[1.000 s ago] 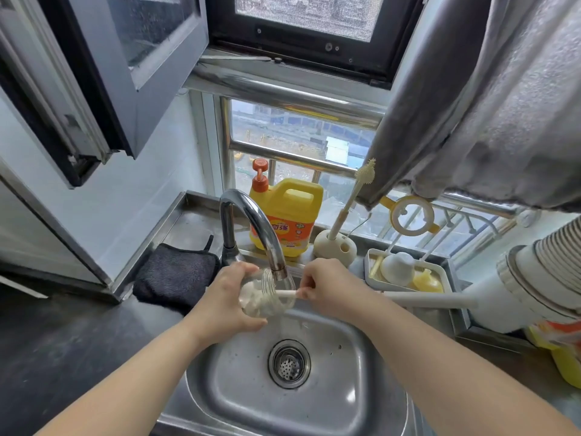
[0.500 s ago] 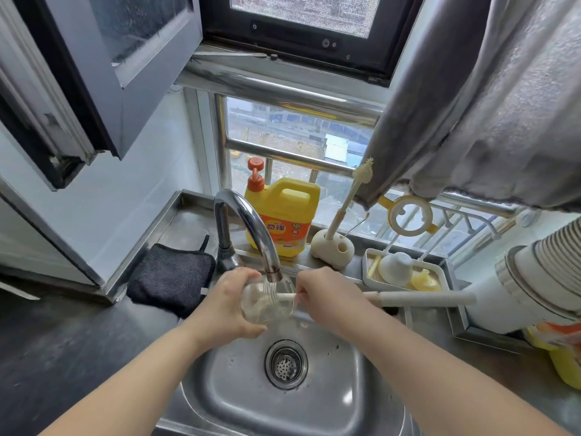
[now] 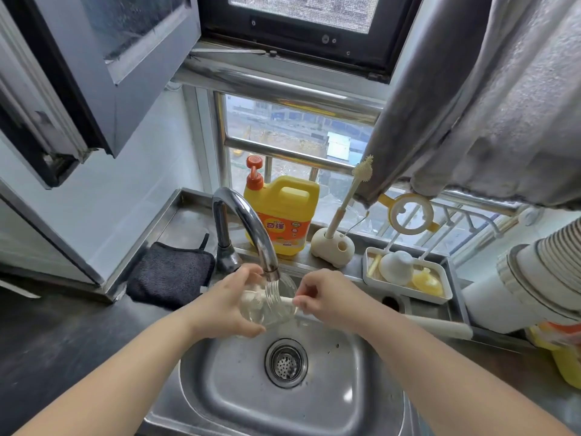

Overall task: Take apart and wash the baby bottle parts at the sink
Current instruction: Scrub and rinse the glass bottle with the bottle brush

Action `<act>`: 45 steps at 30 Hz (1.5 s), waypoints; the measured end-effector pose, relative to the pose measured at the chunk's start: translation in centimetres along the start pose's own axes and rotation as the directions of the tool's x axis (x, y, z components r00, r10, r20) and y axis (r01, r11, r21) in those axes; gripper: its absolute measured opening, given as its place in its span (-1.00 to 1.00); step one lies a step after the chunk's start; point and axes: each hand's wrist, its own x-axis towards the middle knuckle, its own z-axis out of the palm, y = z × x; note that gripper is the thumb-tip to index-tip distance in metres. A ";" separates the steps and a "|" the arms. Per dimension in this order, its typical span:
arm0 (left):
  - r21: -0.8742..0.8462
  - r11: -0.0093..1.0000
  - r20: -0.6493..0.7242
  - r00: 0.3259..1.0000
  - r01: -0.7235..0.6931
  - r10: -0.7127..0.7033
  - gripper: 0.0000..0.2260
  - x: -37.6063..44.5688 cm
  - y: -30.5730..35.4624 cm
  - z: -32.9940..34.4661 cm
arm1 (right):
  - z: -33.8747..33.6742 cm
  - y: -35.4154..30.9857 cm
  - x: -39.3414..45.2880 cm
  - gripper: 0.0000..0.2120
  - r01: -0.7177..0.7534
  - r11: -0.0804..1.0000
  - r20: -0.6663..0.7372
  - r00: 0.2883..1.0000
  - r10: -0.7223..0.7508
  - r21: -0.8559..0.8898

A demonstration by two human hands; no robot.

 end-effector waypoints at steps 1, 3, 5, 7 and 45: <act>0.046 0.999 -0.001 1.000 -0.006 0.006 -0.27 0.0 0.0 -0.1 | 0.3 0.1 0.0 -0.82 -0.027 0.997 0.016 1.000 0.026 0.073; 0.240 0.970 -0.024 0.999 -0.033 0.040 -0.31 0.0 0.3 -0.1 | 0.9 0.3 -0.1 -0.81 -0.078 0.983 0.046 0.996 0.072 0.165; 0.490 0.870 -0.014 0.997 -0.058 0.074 -0.23 -0.2 0.4 0.0 | 1.3 0.4 -0.4 -0.84 -0.120 0.966 0.068 0.992 0.107 0.229; 0.602 0.789 -0.037 0.982 -0.126 0.185 -0.22 -0.2 0.2 0.2 | 1.6 0.3 -0.7 -0.85 -0.152 0.952 0.082 0.988 0.135 0.265; 0.186 0.980 -0.253 0.961 -0.064 0.111 -0.20 0.3 -0.6 0.9 | -0.1 -2.8 0.3 -0.93 0.026 0.823 -0.060 0.996 -0.073 -0.568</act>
